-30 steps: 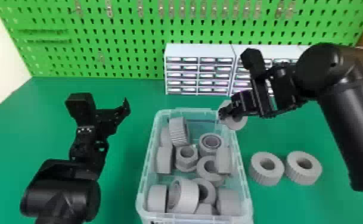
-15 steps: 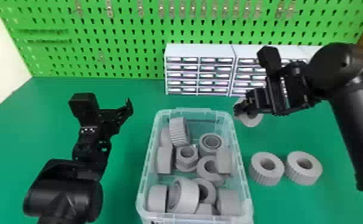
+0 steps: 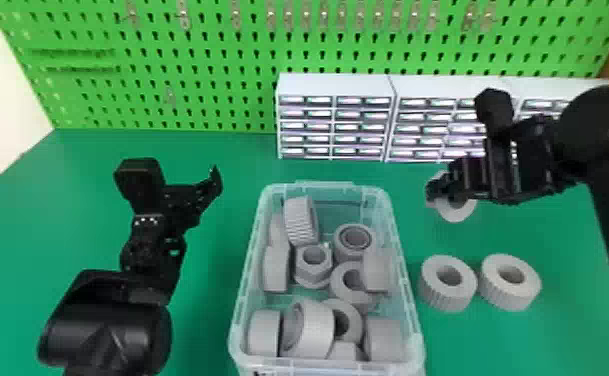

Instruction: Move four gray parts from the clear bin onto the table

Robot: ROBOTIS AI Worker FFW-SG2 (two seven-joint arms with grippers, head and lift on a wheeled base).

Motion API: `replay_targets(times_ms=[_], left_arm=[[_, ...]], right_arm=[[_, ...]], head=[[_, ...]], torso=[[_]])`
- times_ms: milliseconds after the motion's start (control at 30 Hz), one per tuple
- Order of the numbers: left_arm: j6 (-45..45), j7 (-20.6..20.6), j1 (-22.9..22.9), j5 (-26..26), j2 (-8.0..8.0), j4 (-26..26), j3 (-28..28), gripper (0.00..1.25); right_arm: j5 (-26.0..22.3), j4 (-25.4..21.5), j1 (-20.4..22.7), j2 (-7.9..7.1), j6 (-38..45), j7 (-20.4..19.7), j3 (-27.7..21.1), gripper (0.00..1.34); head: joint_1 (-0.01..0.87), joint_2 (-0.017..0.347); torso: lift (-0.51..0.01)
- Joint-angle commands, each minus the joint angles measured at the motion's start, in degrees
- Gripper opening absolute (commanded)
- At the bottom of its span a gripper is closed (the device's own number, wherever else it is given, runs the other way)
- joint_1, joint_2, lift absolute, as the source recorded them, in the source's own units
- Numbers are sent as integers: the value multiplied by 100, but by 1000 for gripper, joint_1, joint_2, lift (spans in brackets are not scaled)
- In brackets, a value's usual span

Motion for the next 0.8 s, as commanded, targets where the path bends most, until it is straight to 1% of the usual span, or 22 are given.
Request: replay_targets(times_ms=[0, 267, 433, 600, 767], left_arm=[[-4, 0, -9, -7, 0, 0, -11, 1157], [-30, 9, -27, -7, 0, 0, -20, 1157], [-48, 44, -35, -7, 0, 0, -20, 1157], [-48, 44, -35, -7, 0, 0, -20, 1157], [-48, 62, -44, 2, -9, 0, -37, 1157]], right_arm=[[92, -7, 57, -34, 25, 0, -157, 333], [118, -95, 154, -86, 96, 0, -403, 333], [206, -315, 277, -104, 219, 0, -474, 333], [241, -332, 338, -148, 271, 0, -491, 331], [329, -315, 400, -148, 307, 0, -553, 333]], head=[[693, 72], [693, 72], [693, 72], [693, 72], [693, 72]], torso=[[-52], [-52], [-52], [-52], [-52]])
